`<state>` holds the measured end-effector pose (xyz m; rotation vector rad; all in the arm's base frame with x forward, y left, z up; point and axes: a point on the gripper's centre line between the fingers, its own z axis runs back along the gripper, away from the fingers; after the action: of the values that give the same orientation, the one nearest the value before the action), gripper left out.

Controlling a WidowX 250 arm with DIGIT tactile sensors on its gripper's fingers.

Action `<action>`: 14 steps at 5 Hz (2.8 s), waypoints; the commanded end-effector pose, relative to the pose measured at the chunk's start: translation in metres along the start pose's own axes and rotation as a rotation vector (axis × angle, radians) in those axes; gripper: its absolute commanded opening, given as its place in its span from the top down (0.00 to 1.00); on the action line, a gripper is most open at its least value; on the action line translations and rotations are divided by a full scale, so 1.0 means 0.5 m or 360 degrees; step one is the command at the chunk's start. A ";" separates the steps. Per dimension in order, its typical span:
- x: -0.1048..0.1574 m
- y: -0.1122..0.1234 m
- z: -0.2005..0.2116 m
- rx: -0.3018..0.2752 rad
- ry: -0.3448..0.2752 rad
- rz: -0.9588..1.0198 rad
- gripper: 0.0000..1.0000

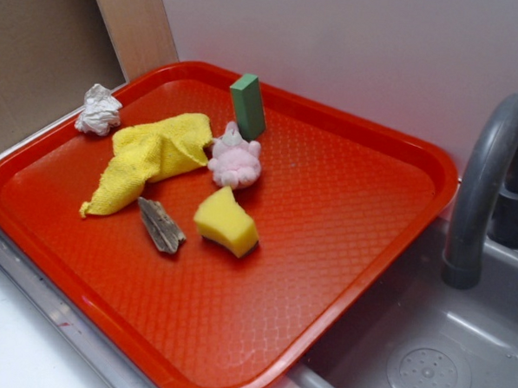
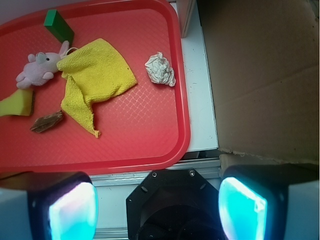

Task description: Grab the white paper.

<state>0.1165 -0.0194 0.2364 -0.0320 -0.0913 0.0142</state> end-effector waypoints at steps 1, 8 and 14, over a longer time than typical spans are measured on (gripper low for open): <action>0.000 0.000 0.000 0.0000 0.0000 0.0000 0.00; 0.192 -0.030 -0.252 0.0030 -0.0464 0.1714 0.00; 0.239 -0.020 -0.424 0.0115 -0.0340 0.1676 1.00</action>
<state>0.2465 -0.0361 0.0250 0.0258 -0.2362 1.0588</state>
